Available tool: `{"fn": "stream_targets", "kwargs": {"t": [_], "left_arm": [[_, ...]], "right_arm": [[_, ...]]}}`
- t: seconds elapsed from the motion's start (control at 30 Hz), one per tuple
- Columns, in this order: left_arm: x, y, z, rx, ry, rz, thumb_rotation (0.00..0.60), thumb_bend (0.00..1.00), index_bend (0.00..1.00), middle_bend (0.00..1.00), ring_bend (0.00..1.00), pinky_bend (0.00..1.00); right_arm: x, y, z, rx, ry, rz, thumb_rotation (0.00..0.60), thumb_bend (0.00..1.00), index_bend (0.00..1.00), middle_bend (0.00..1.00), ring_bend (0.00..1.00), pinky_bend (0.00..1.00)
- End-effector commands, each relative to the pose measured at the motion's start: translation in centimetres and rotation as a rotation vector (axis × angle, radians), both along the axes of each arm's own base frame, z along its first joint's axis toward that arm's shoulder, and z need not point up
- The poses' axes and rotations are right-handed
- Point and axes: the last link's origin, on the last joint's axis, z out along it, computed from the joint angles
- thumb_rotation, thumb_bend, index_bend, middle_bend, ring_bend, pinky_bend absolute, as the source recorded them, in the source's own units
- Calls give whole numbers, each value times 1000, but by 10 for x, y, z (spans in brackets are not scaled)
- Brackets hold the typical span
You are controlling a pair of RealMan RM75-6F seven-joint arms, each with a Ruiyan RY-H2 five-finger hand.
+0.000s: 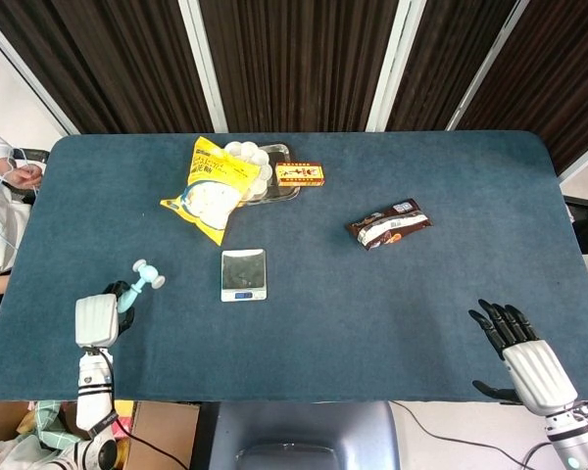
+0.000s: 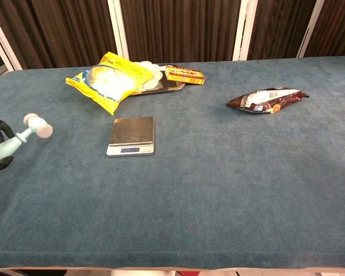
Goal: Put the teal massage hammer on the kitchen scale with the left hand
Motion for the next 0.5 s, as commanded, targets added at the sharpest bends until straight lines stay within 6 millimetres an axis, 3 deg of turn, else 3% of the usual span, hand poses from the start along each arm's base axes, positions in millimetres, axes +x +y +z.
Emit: {"fn": "stream_targets", "kwargs": {"t": [0.03,0.3,0.5], "left_arm": [[11,7,1,35,-29,-40,600,714,753,869,945,875],[66,39,-4,49,-38,-98,600,696,763,877,951,880],[114,57,-28,2,-84,-143,600,700,765,879,961,886]], "right_arm": [[0,0,-1,2,2,0,600,137,0,0,0,0],[1,-3,-5,18,9,-3,600,137,0,0,0,0],[-1,-5,-3,11,5,-13,600,137,0,0,0,0]]}}
